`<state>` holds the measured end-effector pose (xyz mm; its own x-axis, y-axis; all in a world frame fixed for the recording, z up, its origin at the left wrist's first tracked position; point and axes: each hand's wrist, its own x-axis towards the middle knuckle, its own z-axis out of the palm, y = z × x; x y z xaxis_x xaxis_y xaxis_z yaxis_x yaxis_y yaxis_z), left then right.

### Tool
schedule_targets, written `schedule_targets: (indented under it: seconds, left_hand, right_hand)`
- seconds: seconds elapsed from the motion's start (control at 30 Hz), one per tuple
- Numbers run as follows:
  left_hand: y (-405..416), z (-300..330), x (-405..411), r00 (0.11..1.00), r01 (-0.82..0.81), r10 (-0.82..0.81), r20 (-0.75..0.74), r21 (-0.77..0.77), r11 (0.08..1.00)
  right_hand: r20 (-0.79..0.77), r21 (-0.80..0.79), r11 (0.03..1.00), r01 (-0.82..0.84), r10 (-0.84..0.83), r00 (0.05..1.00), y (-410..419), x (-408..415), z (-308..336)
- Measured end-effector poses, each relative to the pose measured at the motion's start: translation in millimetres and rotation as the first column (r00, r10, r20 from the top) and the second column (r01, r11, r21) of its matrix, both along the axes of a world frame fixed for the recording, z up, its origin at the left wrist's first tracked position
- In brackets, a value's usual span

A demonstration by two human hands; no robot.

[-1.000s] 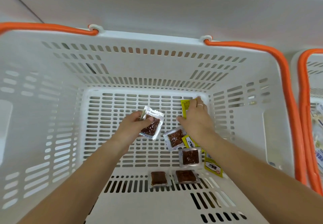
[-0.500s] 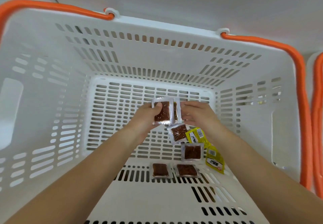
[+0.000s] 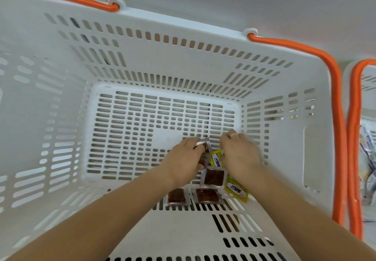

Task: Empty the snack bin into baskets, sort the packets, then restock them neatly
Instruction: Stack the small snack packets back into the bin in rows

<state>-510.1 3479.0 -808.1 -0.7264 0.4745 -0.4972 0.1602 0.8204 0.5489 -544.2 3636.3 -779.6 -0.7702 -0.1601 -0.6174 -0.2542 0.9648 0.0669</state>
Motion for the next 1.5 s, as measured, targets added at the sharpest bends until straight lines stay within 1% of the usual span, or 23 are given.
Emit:
schedule_targets:
  seconds: [0.07,0.17,0.23,0.3,0.37,0.4,0.43,0.5,0.53,0.6,0.67,0.73,0.8,0.87,0.9,0.93,1.0,1.03,1.1,1.2,1.3,1.4,1.5]
  left_hand:
    - [4.2,-2.4,5.4,0.993,0.078,-0.079,-0.084,-0.018,0.997]
    - [7.2,-0.9,3.1,0.997,0.011,-0.009,-0.082,0.035,0.999]
    - [4.3,0.3,0.9,0.993,-0.118,0.116,0.025,0.102,0.988]
    - [0.0,-0.5,0.8,0.958,-0.270,0.247,0.148,0.164,0.949]
    - [-7.3,-1.1,-3.1,0.862,-0.486,0.426,0.274,0.210,0.848]
    - [-12.3,-0.6,-8.8,0.764,-0.625,0.528,0.370,0.221,0.749]
    - [-17.7,2.2,-16.9,0.623,-0.763,0.604,0.498,0.214,0.610]
    - [-28.7,8.8,-32.8,0.315,-0.940,0.592,0.742,0.160,0.300]
    - [-33.2,12.6,-38.8,0.221,-0.970,0.541,0.812,0.124,0.210]
    - [-39.2,19.6,-46.0,0.111,-0.992,0.418,0.902,0.077,0.099]
    - [-41.3,25.3,-47.6,0.039,-0.999,0.349,0.936,0.029,0.035]
    - [-40.2,28.7,-45.5,0.057,-0.996,0.355,0.933,0.031,0.078]
    - [-35.4,30.1,-42.2,0.160,-0.974,0.366,0.917,0.086,0.210]
    - [-33.6,31.4,-41.0,0.207,-0.958,0.398,0.894,0.102,0.270]
    - [-35.8,32.5,-41.2,0.242,-0.945,0.435,0.867,0.110,0.307]
    - [-40.1,32.4,-42.0,0.310,-0.913,0.479,0.821,0.118,0.390]
    - [-51.2,29.3,-41.1,0.496,-0.774,0.521,0.695,0.083,0.627]
    - [-56.5,28.1,-39.1,0.575,-0.694,0.505,0.643,0.058,0.717]
    - [-61.9,27.1,-32.5,0.640,-0.601,0.454,0.619,0.037,0.798]
    - [-64.1,27.6,-22.5,0.590,-0.653,0.449,0.670,0.070,0.754]
    - [-66.1,28.3,-18.8,0.507,-0.731,0.434,0.744,0.105,0.674]
    - [-67.9,31.4,-22.0,0.513,-0.737,0.447,0.733,0.109,0.667]
    - [-73.2,33.6,-26.9,0.492,-0.769,0.482,0.725,0.103,0.631]
  right_hand:
    - [-0.014,-0.050,0.992,0.116,-0.117,0.993,-3.0,-7.7,4.3]
    - [-0.005,-0.262,0.892,0.367,-0.382,0.924,-5.0,-15.8,10.9]
    - [0.117,-0.440,0.718,0.539,-0.549,0.827,-5.5,-17.9,11.5]
    - [0.286,-0.590,0.444,0.674,-0.666,0.689,-7.9,-18.1,13.6]
    - [0.397,-0.706,0.200,0.679,-0.682,0.614,-11.8,-15.5,16.0]
    - [0.414,-0.745,0.140,0.653,-0.671,0.615,-13.9,-13.7,18.3]
    - [0.398,-0.777,0.134,0.616,-0.653,0.644,-16.6,-11.6,20.1]
    - [0.294,-0.828,0.233,0.511,-0.595,0.748,-22.8,-6.9,24.0]
    - [0.225,-0.842,0.306,0.444,-0.548,0.805,-26.0,-4.6,25.3]
    - [0.099,-0.848,0.436,0.301,-0.428,0.898,-30.7,-0.3,25.2]
    - [0.045,-0.837,0.502,0.219,-0.336,0.941,-31.6,2.2,24.5]
    - [0.070,-0.822,0.532,0.201,-0.256,0.964,-30.5,2.4,26.8]
    - [0.130,-0.815,0.536,0.219,-0.200,0.971,-30.2,3.2,31.1]
    - [0.183,-0.790,0.528,0.310,-0.279,0.943,-29.5,1.0,37.3]
    - [0.183,-0.748,0.565,0.349,-0.330,0.926,-26.6,-1.8,39.4]
    - [0.158,-0.666,0.656,0.355,-0.341,0.927,-22.1,-5.7,40.5]
    - [0.153,-0.371,0.899,0.233,-0.189,0.970,-9.4,-9.8,38.0]
    - [0.214,-0.238,0.960,0.149,-0.098,0.972,-4.8,-8.3,34.7]
    - [0.331,-0.104,0.994,0.024,0.012,0.944,-3.0,3.8,27.1]
    - [0.306,-0.071,0.986,-0.150,0.165,0.938,-5.9,28.3,8.5]
    - [0.210,-0.058,0.973,-0.224,0.231,0.950,-3.6,36.1,-7.5]
    - [0.171,-0.093,0.980,-0.173,0.187,0.967,0.3,32.0,-14.1]
    - [0.207,-0.185,0.982,-0.041,0.080,0.975,1.5,25.9,-13.1]
